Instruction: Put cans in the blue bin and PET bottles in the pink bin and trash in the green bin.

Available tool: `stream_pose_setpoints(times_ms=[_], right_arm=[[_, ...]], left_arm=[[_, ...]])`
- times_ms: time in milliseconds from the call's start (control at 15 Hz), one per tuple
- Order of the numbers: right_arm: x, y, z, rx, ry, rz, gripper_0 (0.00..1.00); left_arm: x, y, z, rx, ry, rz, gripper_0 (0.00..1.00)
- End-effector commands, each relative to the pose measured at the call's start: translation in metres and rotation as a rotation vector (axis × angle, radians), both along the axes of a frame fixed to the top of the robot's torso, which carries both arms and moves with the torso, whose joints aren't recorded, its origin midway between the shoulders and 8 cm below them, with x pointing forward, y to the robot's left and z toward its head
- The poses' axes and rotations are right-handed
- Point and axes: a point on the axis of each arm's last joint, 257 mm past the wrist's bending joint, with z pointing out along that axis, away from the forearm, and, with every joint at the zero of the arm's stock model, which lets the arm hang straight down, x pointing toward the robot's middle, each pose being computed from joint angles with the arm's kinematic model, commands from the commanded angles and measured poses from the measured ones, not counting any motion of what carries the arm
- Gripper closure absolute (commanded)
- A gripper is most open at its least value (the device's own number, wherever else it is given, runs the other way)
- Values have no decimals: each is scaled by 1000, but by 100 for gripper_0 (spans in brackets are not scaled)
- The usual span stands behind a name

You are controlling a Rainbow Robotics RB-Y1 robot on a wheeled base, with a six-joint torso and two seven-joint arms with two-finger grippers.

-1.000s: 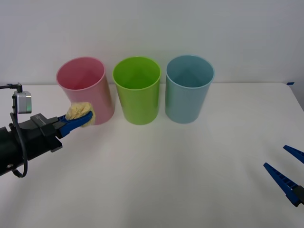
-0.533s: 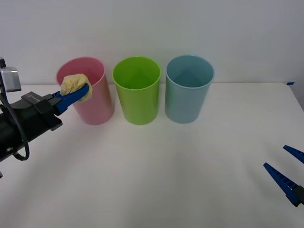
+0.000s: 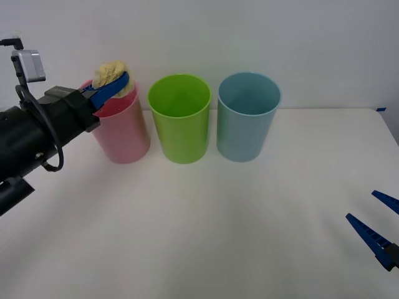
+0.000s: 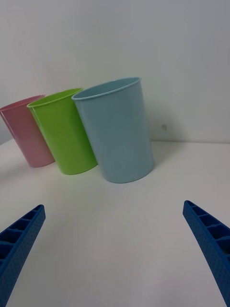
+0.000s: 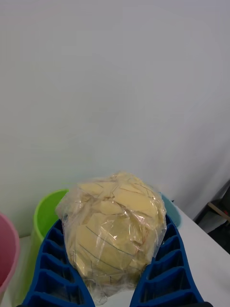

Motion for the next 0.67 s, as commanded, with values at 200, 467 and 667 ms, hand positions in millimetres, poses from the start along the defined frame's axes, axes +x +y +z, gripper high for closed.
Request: stream_pose_setpoints(times_ms=[200,467,667], right_arm=[[0,0,0,0,0,0,0],[0,0,0,0,0,0,0],[0,0,0,0,0,0,0]], left_arm=[[13,-14,8,-25,38,-18,100],[30,-19,11,3,21,-13,100],[53,-26,11,18,26,-6,100]])
